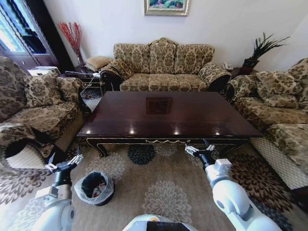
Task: Move to the front of the table and place the trash on the table into the trash bin.
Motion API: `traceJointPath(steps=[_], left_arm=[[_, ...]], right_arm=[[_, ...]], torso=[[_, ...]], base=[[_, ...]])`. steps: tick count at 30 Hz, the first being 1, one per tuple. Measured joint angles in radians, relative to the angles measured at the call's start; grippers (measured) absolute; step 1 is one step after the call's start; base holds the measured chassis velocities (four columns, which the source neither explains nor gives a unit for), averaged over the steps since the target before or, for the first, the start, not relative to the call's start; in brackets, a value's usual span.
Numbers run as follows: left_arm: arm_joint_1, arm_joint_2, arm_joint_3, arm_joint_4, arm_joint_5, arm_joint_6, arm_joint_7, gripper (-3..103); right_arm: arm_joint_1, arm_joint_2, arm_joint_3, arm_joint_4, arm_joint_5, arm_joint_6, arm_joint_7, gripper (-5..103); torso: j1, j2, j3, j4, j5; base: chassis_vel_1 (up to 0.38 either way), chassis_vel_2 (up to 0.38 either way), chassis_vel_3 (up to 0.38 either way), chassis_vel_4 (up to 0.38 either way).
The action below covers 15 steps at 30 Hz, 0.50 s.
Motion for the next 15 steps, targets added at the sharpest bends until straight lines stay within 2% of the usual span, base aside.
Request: traceJointPath(steps=[5,15], left_arm=[[0.014,-0.006,0.002,-0.017,0.008,-0.007,-0.001,100],[0.024,-0.032,0.017,-0.026,0.067,-0.007,0.002,100]], right_arm=[[-0.018,0.030,-0.021,0.010,-0.017,0.009,0.000,100],[-0.029,0.037,-0.016,0.000,-0.043,0.058,-0.003,100]], torso=[[0.000,0.000,0.000,0.0000,0.0004],[0.000,0.000,0.000,0.0001,0.0005]], base=[[-0.200,-0.222,0.220,0.204],[-0.318,-0.281,0.308,0.278]])
